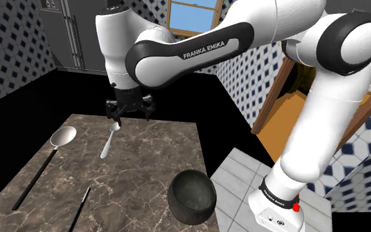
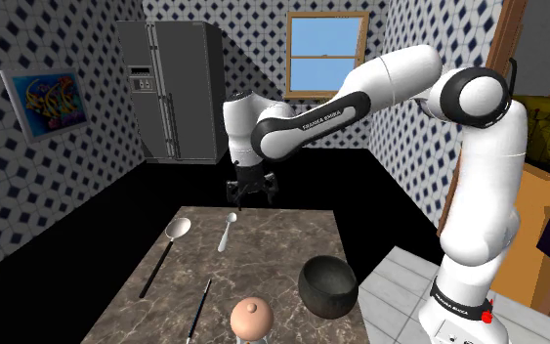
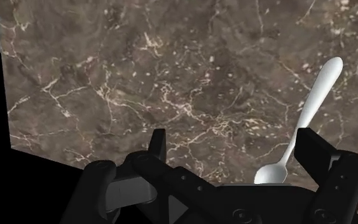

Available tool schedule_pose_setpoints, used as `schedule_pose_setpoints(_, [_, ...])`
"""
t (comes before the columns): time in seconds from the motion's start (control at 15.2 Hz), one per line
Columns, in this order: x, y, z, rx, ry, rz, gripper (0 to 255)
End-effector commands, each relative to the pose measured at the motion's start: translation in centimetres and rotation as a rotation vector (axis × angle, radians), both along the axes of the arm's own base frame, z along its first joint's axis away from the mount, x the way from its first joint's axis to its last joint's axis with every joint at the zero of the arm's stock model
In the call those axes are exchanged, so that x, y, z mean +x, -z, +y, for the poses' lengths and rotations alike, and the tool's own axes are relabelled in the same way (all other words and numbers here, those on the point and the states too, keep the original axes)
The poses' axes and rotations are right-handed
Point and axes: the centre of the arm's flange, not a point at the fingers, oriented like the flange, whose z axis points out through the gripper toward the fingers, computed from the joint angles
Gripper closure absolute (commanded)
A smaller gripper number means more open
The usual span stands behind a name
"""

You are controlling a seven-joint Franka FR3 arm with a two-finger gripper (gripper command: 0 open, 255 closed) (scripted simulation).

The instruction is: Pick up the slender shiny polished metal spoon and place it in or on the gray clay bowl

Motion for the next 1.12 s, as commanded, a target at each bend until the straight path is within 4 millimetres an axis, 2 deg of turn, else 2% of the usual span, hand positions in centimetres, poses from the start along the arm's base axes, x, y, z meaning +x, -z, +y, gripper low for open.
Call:
schedule_pose_setpoints(0.0, [2.2, 1.4, 1.4, -0.006, 0.057, 0.003, 0])
schedule_pose_setpoints(0.59, [11.4, 8.1, 5.8, -0.026, 0.271, 0.024, 0])
schedule_pose_setpoints(1.06, [11.4, 11.7, 5.1, -0.026, 0.271, 0.024, 0])
